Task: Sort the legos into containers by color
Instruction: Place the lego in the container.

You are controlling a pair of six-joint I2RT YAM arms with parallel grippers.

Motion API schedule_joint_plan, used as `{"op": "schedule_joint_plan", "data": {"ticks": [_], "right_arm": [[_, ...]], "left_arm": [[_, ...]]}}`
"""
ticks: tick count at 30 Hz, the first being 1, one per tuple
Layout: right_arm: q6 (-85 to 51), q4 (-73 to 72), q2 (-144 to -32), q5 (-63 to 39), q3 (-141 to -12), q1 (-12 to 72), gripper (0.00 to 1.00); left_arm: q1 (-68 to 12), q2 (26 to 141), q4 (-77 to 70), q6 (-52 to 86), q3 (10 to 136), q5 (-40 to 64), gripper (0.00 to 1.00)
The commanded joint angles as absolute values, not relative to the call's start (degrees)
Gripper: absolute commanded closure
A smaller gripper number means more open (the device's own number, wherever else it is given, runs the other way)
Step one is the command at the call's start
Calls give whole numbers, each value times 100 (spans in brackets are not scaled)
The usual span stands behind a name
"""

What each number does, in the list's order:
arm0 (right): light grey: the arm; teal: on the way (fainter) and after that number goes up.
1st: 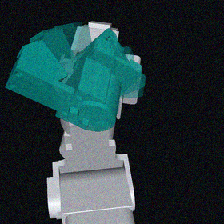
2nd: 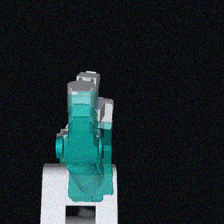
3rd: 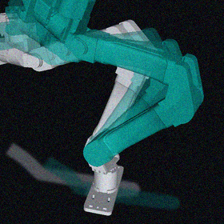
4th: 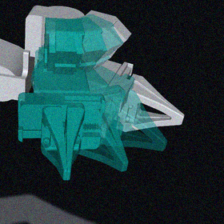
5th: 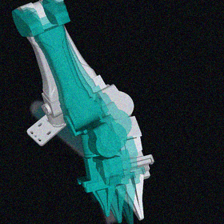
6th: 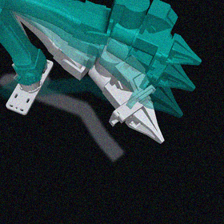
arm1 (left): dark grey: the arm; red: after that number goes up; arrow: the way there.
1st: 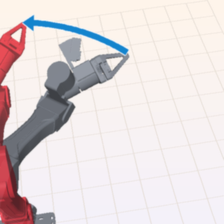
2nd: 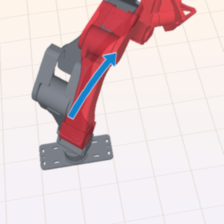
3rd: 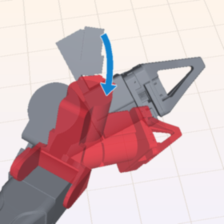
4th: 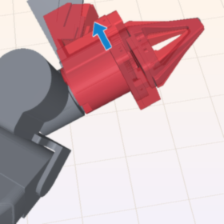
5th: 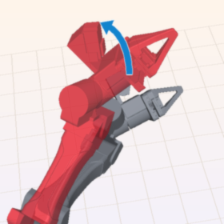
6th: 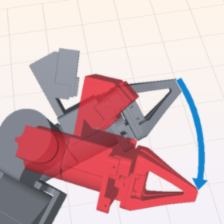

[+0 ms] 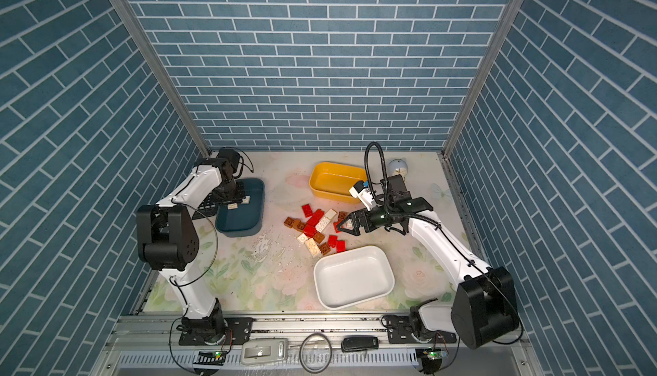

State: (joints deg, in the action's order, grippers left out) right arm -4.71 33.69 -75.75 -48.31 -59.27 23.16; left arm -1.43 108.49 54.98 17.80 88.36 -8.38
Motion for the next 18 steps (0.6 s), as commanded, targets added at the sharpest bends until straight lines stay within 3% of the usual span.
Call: {"op": "schedule_joint_plan", "data": {"ticks": [1, 6, 11, 18], "right_arm": [[-532, 3438, -7618, -4933, -6108, 2329, 1], [-485, 3531, -7628, -4886, -6113, 2325, 1], [-494, 3568, -7611, -4852, -6109, 2324, 1], [-423, 3669, -7533, -4775, -6073, 2329, 1]], "left_arm": [[40, 10936, 5353, 1422, 8620, -817, 73], [148, 11170, 5291, 1149, 8574, -830, 62], [158, 11007, 5309, 1125, 8618, -639, 35], [-45, 10321, 5633, 1264, 8570, -271, 25]]}}
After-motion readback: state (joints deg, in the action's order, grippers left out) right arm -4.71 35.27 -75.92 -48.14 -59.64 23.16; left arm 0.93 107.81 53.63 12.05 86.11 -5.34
